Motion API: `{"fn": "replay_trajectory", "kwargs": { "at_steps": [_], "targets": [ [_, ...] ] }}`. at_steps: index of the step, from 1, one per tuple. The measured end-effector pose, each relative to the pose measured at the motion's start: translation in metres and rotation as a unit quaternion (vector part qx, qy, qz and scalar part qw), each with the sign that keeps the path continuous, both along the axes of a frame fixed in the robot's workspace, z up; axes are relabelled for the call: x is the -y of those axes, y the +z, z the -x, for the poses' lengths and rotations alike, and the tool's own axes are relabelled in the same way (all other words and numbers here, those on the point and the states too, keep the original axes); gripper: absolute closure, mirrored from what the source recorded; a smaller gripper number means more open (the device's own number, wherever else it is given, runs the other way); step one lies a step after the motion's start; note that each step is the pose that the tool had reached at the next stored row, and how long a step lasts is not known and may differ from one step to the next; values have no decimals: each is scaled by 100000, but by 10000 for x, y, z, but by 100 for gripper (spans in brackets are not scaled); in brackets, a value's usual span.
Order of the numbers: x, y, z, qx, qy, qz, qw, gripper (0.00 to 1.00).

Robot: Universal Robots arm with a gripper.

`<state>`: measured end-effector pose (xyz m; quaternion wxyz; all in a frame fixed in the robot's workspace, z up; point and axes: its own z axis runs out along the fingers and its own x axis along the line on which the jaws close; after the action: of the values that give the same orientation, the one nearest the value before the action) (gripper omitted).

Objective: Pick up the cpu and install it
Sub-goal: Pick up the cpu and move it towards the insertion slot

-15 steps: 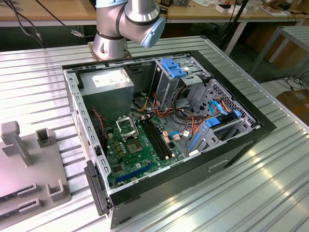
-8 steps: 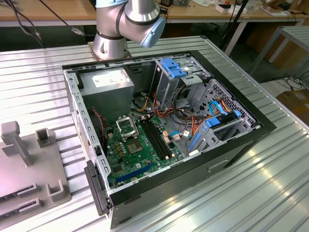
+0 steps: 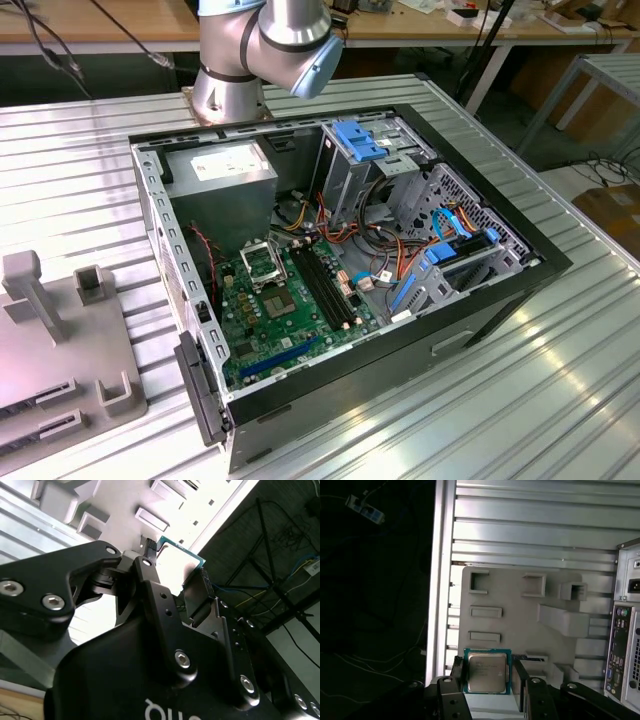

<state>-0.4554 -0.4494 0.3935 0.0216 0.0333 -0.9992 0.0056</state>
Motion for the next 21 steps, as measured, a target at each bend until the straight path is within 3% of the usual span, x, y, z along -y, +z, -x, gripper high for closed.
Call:
{"fn": "replay_trajectory", "kwargs": {
  "at_steps": [17,21],
  "targets": [
    [0,242,0,-75,2,-15,100000,53],
    [0,270,0,-79,0,-37,100000,53]
  ]
}}
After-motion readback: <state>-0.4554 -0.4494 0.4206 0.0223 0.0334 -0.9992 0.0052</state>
